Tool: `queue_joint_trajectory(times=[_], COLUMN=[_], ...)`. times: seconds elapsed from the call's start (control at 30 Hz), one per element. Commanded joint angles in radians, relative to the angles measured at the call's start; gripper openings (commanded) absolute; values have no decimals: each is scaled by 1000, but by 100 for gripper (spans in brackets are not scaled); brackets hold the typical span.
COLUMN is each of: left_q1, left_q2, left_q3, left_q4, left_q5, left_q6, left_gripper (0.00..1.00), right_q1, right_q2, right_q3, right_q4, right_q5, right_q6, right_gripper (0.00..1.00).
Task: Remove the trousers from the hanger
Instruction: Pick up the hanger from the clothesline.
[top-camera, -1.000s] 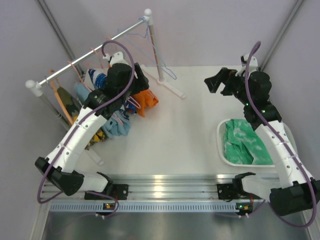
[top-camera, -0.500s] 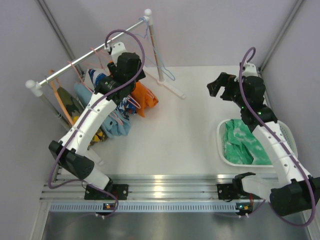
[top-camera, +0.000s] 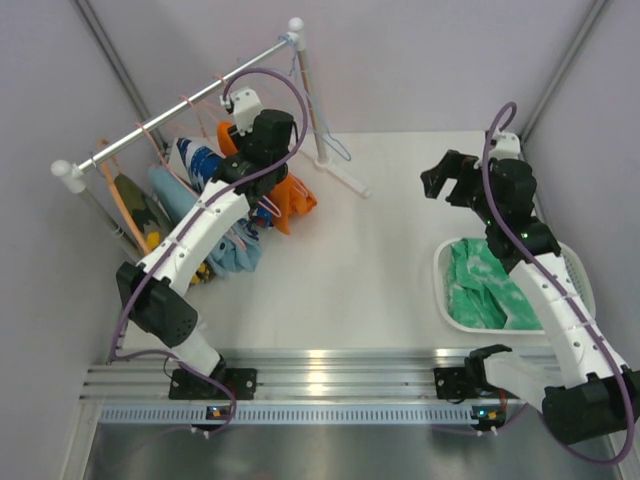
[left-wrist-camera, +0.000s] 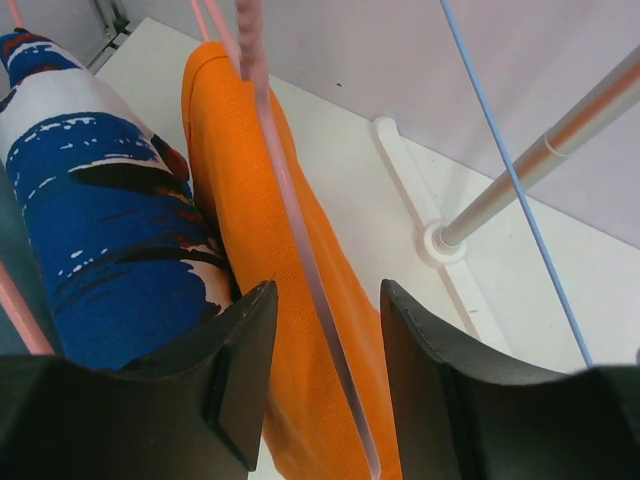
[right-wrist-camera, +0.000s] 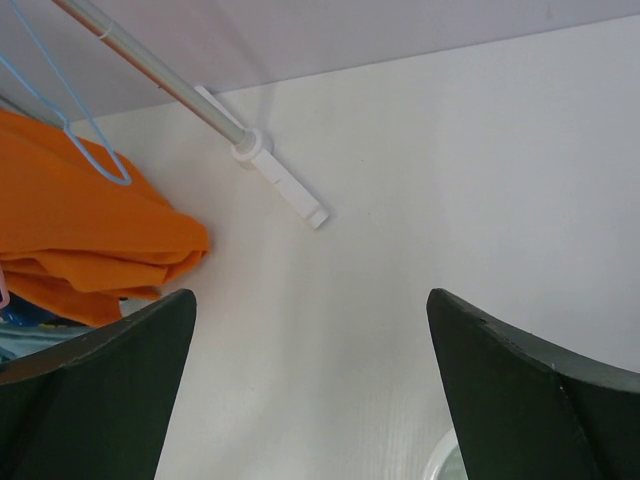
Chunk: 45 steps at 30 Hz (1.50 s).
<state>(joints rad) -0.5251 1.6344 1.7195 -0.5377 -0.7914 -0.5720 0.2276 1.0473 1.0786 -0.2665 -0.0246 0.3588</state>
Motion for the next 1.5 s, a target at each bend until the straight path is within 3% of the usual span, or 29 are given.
queue_joint_trajectory(times=[0.0,0.37,1.07,1.23,1.37,1.4,1.47], left_q1=[4,2,-87,-87,-87,-88,-87], left_q2=[-30,5,137,147,145,143,140], left_q3=[-46,-81,-34,-35,-35,-31,-15], left_q4=[130,223,196,183,185,186,185], left_q5=[-65,-114,-354,-371,-373,-371,-371], left_q6=[-12,41,-25,-42,-35,-31,-12], left_gripper=[51,49,45,34,13,4,0], right_q1=[13,15,13,15,13,13,13], right_q2=[-13,-59,-59,-59,-53,-52,-50], right_q3=[-5,-43,-39,-36,-32,-31,-28], right_q4=[-5,-22,-60,-63,-65,-62,-59], right_q5=[17,55,57,58,52,51,40], right_q6=[-18,-24,-57,-66,-67,-66,-64], right_gripper=[100,100,99,99,98,99,98])
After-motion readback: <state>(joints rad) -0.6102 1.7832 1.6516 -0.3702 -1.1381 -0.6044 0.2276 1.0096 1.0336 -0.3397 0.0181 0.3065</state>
